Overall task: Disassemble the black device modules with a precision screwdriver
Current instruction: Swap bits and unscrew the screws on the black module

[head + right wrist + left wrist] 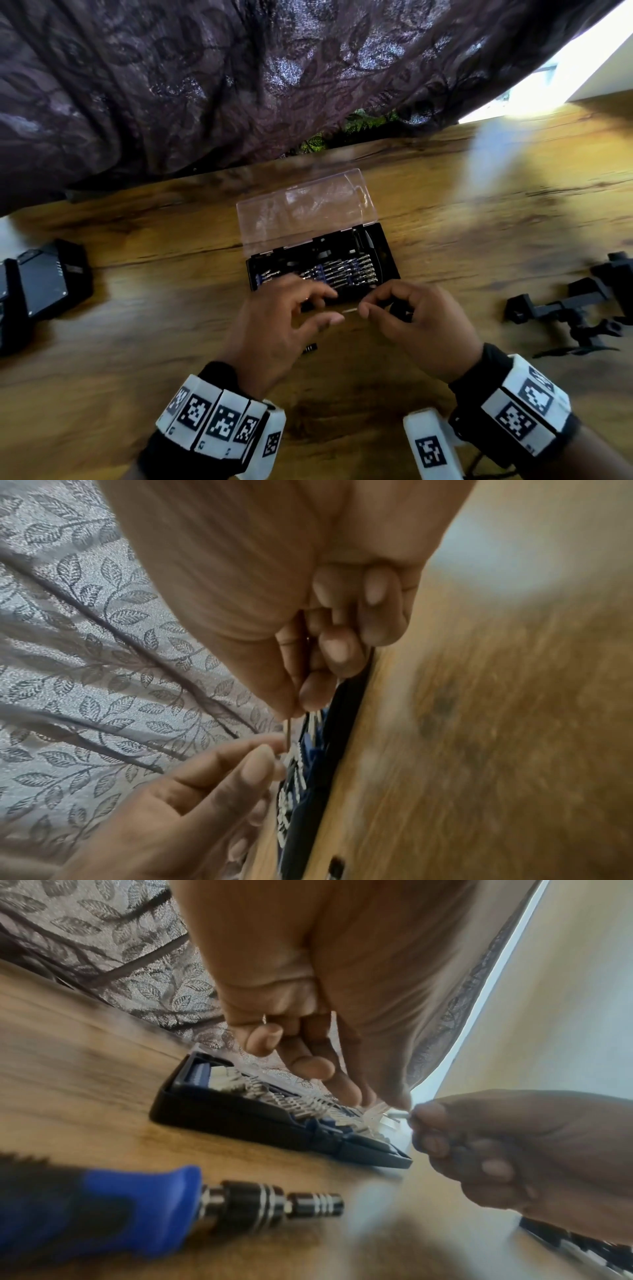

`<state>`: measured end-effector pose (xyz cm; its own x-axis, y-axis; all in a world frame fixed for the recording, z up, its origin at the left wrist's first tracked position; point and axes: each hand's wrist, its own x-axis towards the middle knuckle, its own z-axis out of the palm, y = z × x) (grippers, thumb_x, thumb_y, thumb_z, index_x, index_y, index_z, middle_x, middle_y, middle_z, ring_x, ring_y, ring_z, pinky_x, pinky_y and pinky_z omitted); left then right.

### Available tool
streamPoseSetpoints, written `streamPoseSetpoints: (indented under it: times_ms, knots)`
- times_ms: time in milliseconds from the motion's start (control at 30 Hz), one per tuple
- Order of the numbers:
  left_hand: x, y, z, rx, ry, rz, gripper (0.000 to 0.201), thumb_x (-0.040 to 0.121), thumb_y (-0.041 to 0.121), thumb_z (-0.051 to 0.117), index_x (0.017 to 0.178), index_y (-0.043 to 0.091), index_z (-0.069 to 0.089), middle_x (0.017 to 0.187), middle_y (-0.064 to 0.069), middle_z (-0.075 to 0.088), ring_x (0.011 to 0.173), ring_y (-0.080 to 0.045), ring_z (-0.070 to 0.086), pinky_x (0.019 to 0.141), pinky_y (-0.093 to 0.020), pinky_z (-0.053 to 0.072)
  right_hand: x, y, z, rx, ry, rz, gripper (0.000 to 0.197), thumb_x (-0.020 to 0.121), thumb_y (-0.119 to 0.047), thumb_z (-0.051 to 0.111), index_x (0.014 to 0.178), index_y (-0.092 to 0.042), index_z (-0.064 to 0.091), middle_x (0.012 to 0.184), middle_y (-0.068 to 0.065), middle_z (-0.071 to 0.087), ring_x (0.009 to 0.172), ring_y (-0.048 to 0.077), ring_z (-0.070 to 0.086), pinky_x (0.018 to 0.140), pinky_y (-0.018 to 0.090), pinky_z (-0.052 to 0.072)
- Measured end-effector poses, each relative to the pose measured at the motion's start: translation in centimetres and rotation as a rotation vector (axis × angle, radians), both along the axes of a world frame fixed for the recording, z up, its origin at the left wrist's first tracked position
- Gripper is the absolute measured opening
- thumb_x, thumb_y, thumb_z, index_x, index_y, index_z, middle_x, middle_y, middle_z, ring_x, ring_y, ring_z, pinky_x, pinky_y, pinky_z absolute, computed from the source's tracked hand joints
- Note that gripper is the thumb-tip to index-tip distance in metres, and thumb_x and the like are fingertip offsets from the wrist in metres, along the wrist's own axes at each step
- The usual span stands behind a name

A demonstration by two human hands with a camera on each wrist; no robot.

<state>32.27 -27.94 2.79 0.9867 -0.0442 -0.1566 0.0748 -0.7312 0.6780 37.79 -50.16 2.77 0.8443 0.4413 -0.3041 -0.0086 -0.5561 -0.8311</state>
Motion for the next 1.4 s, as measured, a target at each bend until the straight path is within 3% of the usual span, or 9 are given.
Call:
streamPoseSetpoints:
  times_ms: [100, 233, 467, 600, 700, 833, 1033, 1233, 1400]
  knots:
    - [-1.1, -0.5, -0.6, -0.057, 0.028, -0.05, 0.018, 0.089, 0.055, 0.066, 0.099, 0.042, 0.072, 0.09, 0.024, 0.064, 0.083, -0.004, 0.062, 0.066, -0.028, 0.053, -1.2, 0.4, -0.3, 0.062, 0.031, 0.044, 0.003, 0.089, -0.029, 0.075, 0.086, -0.029, 0.074, 0.079, -0.019, 0.07, 0.072, 0.001, 0.064, 0.061, 0.011, 0.046]
    - [-2.1, -0.8, -1.4, -0.091, 0.04, -0.028, 0.019, 0.086, 0.058, 0.067, 0.095, 0.042, 0.072, 0.089, 0.026, 0.065, 0.079, -0.003, 0.064, 0.064, -0.027, 0.053, -1.9, 0.1, -0.6, 0.065, 0.08, 0.063, 0.003, 0.088, -0.029, 0.075, 0.085, -0.029, 0.075, 0.078, -0.019, 0.071, 0.07, -0.001, 0.064, 0.061, 0.011, 0.045]
    - [-2.0, -0.8, 0.1, -0.1, 0.141, -0.053, 0.02, 0.083, 0.056, 0.072, 0.095, 0.04, 0.074, 0.088, 0.024, 0.066, 0.079, -0.002, 0.062, 0.062, -0.015, 0.045, -2.4, -0.5, -0.1, 0.032, 0.074, 0.088, 0.003, 0.089, -0.031, 0.074, 0.087, -0.033, 0.074, 0.083, -0.017, 0.073, 0.074, 0.001, 0.066, 0.066, 0.016, 0.053]
    - [-0.7, 0.7, 0.2, -0.028, 0.024, 0.201, 0.026, 0.087, 0.047, 0.074, 0.111, 0.045, 0.066, 0.097, 0.024, 0.064, 0.079, 0.002, 0.058, 0.06, -0.012, 0.042, -2.2, -0.9, -0.2, 0.012, 0.088, 0.0, 0.003, 0.089, -0.032, 0.074, 0.088, -0.03, 0.074, 0.08, -0.016, 0.072, 0.073, -0.002, 0.065, 0.063, 0.011, 0.049]
    - [0.9, 1.2, 0.2, 0.118, -0.042, 0.182, 0.037, 0.086, 0.044, 0.076, 0.122, 0.04, 0.066, 0.106, 0.021, 0.06, 0.086, 0.007, 0.052, 0.068, -0.011, 0.035, -1.9, -1.4, -0.3, 0.025, 0.095, -0.035, 0.003, 0.089, -0.03, 0.074, 0.089, -0.028, 0.075, 0.08, -0.016, 0.073, 0.07, 0.0, 0.066, 0.062, 0.013, 0.05]
    - [2.0, 0.7, -0.2, 0.13, 0.0, 0.152, 0.032, 0.089, 0.045, 0.075, 0.12, 0.038, 0.071, 0.11, 0.017, 0.06, 0.099, -0.004, 0.055, 0.073, -0.012, 0.038, -1.8, -1.9, 0.0, 0.045, 0.111, -0.047, 0.002, 0.089, -0.028, 0.073, 0.09, -0.027, 0.074, 0.083, -0.012, 0.073, 0.07, 0.003, 0.066, 0.063, 0.017, 0.052]
    - [2.3, 0.4, -0.6, 0.178, 0.011, 0.174, 0.028, 0.087, 0.047, 0.075, 0.114, 0.041, 0.067, 0.112, 0.016, 0.059, 0.109, -0.008, 0.055, 0.086, -0.036, 0.053, -1.6, -2.2, -0.3, 0.049, 0.134, -0.083, 0.001, 0.089, -0.027, 0.073, 0.09, -0.027, 0.073, 0.082, -0.017, 0.072, 0.069, 0.002, 0.066, 0.061, 0.014, 0.05]
    - [2.3, 0.4, -0.7, 0.171, 0.012, 0.163, 0.039, 0.086, 0.051, 0.074, 0.122, 0.039, 0.064, 0.116, 0.016, 0.058, 0.112, -0.01, 0.052, 0.089, -0.036, 0.051, -0.6, -2.1, -0.6, 0.025, 0.011, -0.161, 0.001, 0.089, -0.027, 0.074, 0.089, -0.027, 0.074, 0.077, -0.012, 0.072, 0.068, 0.003, 0.064, 0.06, 0.014, 0.05]
    - [2.8, -0.8, -0.9, 0.191, 0.02, 0.113, 0.055, 0.085, 0.054, 0.073, 0.135, 0.039, 0.059, 0.125, 0.015, 0.05, 0.122, -0.01, 0.042, 0.102, -0.04, 0.044, 0.8, -1.6, -0.6, -0.026, -0.103, -0.2, 0.004, 0.09, -0.03, 0.073, 0.088, -0.033, 0.073, 0.075, -0.016, 0.07, 0.07, -0.001, 0.063, 0.06, 0.009, 0.046]
